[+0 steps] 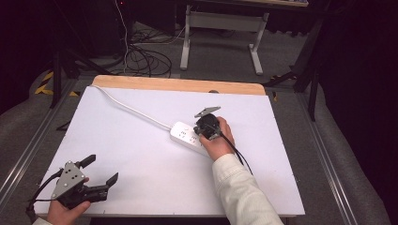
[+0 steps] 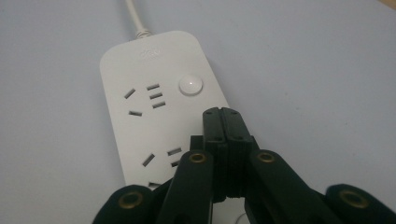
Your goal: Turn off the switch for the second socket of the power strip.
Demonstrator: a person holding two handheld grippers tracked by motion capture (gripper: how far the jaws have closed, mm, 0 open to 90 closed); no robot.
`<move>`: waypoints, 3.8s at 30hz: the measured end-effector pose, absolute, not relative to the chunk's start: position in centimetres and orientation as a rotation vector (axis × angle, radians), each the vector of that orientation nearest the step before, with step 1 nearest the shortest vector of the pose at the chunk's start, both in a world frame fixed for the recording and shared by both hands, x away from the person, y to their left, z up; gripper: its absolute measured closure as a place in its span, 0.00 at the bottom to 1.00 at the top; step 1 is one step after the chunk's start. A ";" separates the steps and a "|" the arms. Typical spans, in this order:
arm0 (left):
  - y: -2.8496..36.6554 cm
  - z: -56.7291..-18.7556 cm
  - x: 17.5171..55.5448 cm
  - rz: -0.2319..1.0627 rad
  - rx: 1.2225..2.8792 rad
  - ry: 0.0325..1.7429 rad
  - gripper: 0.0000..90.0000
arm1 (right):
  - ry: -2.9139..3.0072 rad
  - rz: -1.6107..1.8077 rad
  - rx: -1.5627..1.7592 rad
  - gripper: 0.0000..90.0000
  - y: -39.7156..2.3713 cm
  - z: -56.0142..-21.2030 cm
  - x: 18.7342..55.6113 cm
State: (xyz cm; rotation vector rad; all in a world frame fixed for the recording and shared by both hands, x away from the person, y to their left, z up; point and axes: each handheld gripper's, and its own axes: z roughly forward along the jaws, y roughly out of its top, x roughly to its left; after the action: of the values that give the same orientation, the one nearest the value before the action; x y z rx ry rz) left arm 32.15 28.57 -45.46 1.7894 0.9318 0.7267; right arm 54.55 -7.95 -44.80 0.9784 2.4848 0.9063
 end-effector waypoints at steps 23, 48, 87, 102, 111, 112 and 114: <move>28.6 -45.4 32.1 0.727 1.787 0.936 0.09 | 2.460 0.886 0.971 1.00 -7.7 -45.1 54.1; 28.5 -45.4 31.9 0.727 1.790 0.928 0.09 | 2.471 0.831 1.016 1.00 -7.2 -44.8 54.2; 28.6 -45.4 32.1 0.723 1.788 0.935 0.10 | 2.342 1.131 0.894 0.81 -9.5 -39.3 51.0; 28.5 -45.4 32.1 0.728 1.791 0.937 0.10 | 2.314 1.229 0.830 0.31 -11.5 -37.3 48.4; 28.5 -45.4 32.1 0.726 1.793 0.938 0.10 | 2.319 1.277 0.781 0.24 -13.8 -36.3 46.4; 28.5 -45.4 32.1 0.726 1.793 0.938 0.10 | 2.315 1.286 0.782 0.24 -14.1 -36.3 46.1; 28.5 -45.4 32.1 0.732 1.795 0.935 0.10 | 2.320 1.287 0.774 0.23 -14.6 -36.4 45.6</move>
State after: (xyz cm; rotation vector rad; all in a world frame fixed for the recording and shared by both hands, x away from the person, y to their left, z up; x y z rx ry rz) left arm 32.10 28.50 -45.43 1.7950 0.9351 0.7323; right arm 45.62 -14.55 -36.40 0.7737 2.3201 1.2871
